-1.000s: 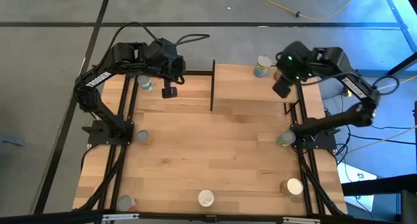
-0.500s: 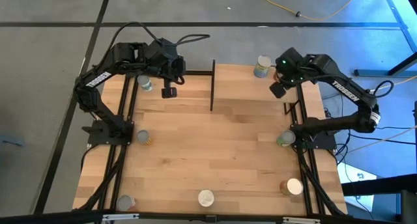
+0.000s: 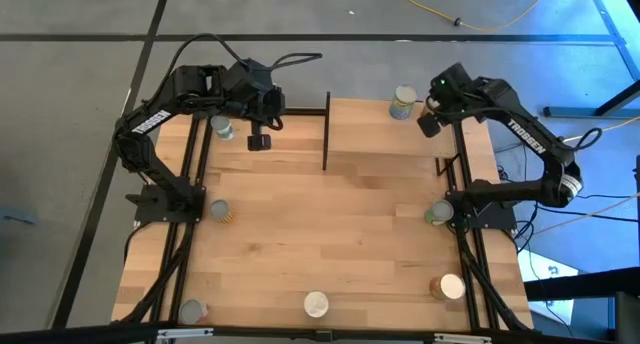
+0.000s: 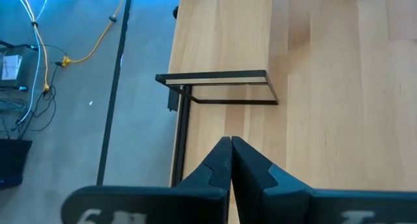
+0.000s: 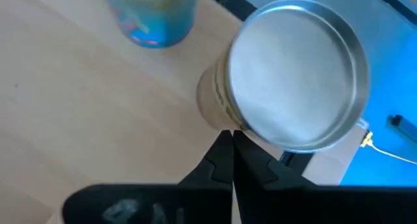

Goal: Pick and place cans onto a shelf
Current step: Put the orange canned good on the shelf

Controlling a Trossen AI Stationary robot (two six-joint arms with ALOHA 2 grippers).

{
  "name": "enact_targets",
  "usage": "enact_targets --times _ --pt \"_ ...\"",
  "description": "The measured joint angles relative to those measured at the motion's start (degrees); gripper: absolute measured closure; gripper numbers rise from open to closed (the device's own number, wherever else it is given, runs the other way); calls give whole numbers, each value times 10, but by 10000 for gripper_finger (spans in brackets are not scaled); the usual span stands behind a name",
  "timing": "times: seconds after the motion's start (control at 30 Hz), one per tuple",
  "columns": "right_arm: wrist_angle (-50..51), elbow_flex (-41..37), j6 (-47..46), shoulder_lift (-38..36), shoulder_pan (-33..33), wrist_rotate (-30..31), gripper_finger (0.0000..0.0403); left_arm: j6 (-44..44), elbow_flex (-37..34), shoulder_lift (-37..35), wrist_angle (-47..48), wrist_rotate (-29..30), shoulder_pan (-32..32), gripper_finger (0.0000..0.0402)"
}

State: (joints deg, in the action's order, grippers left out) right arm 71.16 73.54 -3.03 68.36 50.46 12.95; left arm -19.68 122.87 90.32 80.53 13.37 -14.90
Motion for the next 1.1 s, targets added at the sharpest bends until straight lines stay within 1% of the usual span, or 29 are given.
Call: enact_targets --times 0.13,0.5,0.53,0.6,0.7,0.8,0.93,1.03,1.1 --pt "-20 0 7 0 13 -10 402 0 0 0 0 0 0 402" --pt "-26 0 10 0 13 -11 402 0 0 0 0 0 -15 402" --pt "-24 1 16 -1 12 -22 402 0 0 0 0 0 -17 402" --pt "-13 8 22 -5 2 -64 402 0 0 0 0 0 -21 402" --pt "17 34 40 -15 -30 -111 402 0 0 0 0 -14 -28 402" --pt "90 68 57 -27 -69 -128 402 0 0 0 0 -27 -32 402" --pt "163 97 44 -53 -130 -149 402 0 0 0 0 -33 -32 402" --pt "190 99 9 -78 -179 -158 402 0 0 0 1 -80 -32 402" --pt "188 98 -13 -96 -213 -164 402 0 0 0 11 -112 -32 402"
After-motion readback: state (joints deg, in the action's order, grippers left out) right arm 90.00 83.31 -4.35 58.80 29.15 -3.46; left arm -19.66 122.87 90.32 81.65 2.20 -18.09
